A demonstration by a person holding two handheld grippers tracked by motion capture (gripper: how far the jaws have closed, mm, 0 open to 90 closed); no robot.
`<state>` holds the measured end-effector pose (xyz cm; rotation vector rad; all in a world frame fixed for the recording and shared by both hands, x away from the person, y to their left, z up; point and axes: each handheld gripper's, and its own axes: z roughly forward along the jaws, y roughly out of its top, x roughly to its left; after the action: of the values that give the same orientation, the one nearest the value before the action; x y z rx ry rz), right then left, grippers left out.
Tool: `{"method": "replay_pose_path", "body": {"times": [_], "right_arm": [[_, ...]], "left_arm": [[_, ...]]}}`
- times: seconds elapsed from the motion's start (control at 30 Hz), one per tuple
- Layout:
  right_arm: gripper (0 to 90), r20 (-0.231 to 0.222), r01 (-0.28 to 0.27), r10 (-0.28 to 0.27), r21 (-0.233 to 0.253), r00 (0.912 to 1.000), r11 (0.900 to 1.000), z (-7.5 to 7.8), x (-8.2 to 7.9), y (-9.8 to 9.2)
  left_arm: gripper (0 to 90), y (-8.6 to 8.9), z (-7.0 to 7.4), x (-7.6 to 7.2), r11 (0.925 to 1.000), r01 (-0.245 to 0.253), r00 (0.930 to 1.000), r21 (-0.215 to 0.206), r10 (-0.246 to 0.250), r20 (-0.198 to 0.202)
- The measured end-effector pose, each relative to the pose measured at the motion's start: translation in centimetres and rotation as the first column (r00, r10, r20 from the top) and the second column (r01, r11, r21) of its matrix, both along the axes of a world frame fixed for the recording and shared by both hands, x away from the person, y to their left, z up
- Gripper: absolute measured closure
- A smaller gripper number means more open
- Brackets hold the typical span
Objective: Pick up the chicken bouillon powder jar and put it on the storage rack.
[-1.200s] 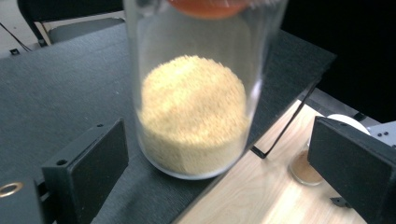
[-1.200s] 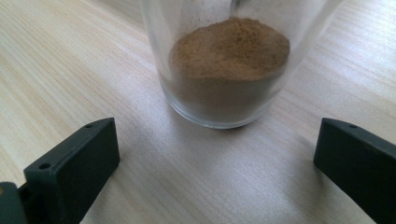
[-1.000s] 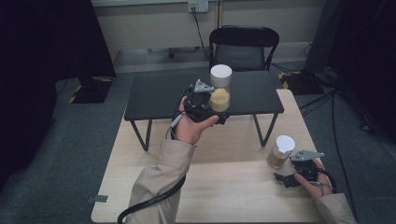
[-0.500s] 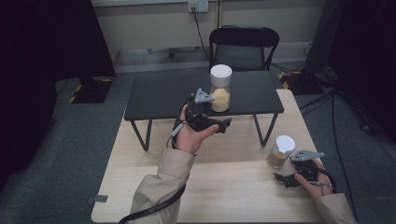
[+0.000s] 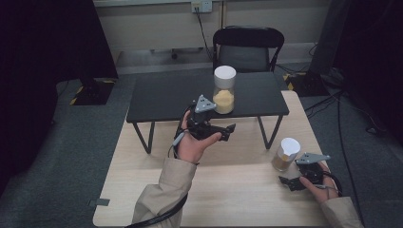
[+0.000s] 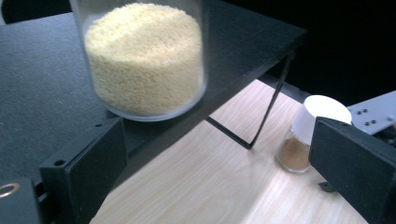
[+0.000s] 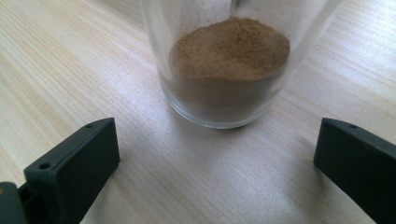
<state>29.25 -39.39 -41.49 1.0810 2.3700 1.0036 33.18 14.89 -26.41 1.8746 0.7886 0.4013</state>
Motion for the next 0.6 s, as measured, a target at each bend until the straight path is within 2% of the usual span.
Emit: {"method": "replay_pose_path", "body": {"times": [0.13, 0.27, 0.6], "right_arm": [[0.0, 0.0, 0.0, 0.0, 0.0, 1.0, 1.0, 0.0, 0.0, 0.0], [0.0, 0.0, 0.0, 0.0, 0.0, 1.0, 1.0, 0.0, 0.0, 0.0], [0.0, -0.001, 0.0, 0.0, 0.0, 1.0, 1.0, 0.0, 0.0, 0.0]], "left_arm": [[0.0, 0.4, -0.7, -0.1, 0.9996, 0.023, 0.9997, -0.014, -0.023, -0.003], [0.1, 0.7, -1.4, -0.1, 0.9991, 0.036, 0.9992, -0.022, -0.036, -0.016], [0.1, 1.0, -3.1, 0.0, 0.9978, 0.064, 0.9973, -0.016, -0.064, -0.035]]}}
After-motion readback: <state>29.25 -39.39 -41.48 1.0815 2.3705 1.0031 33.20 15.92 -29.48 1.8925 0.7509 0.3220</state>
